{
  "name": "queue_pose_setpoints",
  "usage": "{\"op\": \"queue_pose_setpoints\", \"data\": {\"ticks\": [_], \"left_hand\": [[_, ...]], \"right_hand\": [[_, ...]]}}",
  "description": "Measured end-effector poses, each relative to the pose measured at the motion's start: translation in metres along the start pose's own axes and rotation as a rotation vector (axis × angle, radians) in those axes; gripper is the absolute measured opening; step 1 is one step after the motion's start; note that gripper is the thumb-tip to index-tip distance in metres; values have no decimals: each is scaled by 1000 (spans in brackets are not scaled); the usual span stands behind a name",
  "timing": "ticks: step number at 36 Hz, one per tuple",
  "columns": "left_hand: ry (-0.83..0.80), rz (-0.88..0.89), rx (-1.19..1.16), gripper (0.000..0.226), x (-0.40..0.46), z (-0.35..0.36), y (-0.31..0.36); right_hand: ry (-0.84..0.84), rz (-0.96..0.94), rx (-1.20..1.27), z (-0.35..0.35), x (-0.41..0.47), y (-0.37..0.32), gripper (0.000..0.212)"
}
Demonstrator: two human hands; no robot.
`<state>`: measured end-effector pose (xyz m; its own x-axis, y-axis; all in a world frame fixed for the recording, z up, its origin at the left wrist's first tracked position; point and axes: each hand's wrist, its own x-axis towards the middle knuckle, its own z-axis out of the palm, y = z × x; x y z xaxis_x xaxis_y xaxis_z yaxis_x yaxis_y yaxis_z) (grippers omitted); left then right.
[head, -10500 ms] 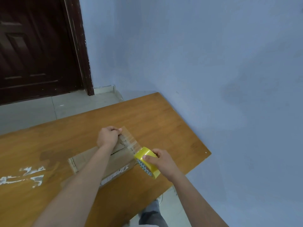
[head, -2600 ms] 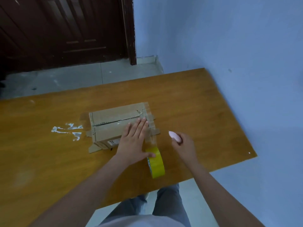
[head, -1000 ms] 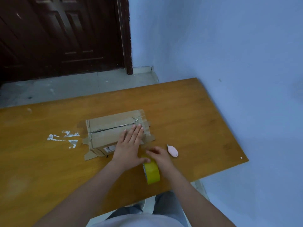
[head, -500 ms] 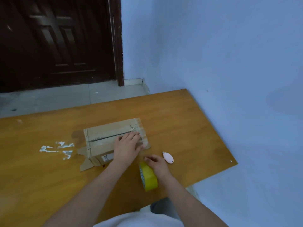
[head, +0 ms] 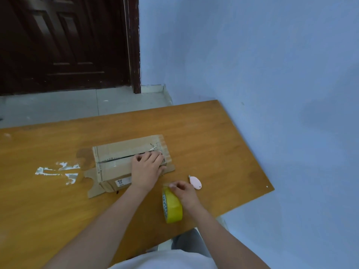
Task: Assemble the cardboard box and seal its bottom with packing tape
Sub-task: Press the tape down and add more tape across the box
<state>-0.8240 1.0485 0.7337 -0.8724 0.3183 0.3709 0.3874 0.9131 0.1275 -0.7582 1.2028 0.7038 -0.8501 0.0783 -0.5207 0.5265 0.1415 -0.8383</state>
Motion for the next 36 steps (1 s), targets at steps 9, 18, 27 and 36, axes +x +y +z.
{"op": "queue_pose_setpoints", "data": {"ticks": [9,18,27,36], "left_hand": [[-56,30,103,37,0,0,2],[-176,-69,-103,46,-1,-14,-1],[-157,22,-415,39,25,-40,42],[-475,-358,-823,33,68,-16,93]], "right_hand": [[10,37,-14,0,-3,-7,17],[123,52,144,-12,-10,-7,48],[224,-14,69,-47,3,-42,31],[194,-91,124,-85,10,-84,23]]}}
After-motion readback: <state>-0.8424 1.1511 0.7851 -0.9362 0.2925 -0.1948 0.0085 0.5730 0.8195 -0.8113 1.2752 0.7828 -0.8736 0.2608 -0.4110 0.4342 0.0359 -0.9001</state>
